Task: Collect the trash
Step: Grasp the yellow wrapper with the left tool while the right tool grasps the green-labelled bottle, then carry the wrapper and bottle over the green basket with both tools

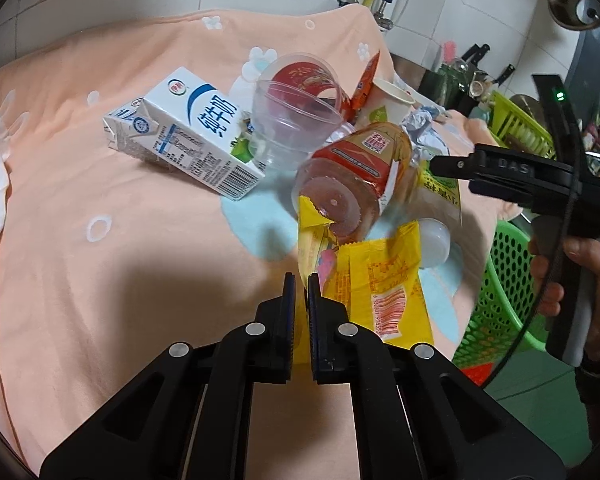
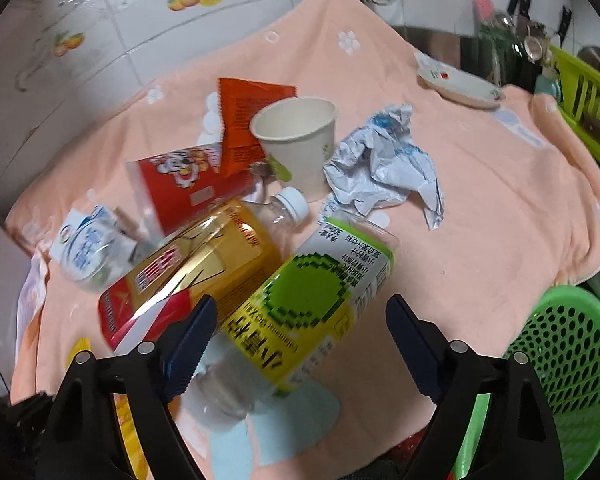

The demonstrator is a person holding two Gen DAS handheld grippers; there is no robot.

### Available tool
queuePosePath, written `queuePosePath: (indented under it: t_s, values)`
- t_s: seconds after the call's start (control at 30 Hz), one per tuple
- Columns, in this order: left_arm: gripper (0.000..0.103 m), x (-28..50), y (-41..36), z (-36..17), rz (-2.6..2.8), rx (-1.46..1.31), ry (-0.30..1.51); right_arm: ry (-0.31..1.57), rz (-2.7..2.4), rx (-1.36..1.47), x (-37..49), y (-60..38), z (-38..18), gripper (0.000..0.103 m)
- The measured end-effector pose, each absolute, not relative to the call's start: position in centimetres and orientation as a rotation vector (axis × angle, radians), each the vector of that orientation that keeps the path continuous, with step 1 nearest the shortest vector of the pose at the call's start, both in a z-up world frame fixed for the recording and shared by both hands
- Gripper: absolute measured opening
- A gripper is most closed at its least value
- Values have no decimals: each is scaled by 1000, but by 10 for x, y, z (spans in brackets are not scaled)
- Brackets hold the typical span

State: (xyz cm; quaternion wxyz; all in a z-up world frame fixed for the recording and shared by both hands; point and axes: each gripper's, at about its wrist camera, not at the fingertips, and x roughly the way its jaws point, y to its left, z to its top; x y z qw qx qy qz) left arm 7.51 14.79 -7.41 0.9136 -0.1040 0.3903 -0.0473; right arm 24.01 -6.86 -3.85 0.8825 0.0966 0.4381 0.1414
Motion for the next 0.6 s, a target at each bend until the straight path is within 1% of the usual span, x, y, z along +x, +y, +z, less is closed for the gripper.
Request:
queuePosePath:
  t_s: [0.2,0.27,0.43,0.6]
  values:
    - [5,75,151,-72,-97,-223,793,996,272,275,262,-66,-50,83]
    - [5,74,152,-71,-95,-224,788,1026,271,295,268,-66,-57,81]
    - [5,74,153,-66,-92,-223,778,1071,296,328,273,-71,-65,80]
    - [4,75,152,-64,-99,-221,771,1085,321,291,266,-76,-61,75]
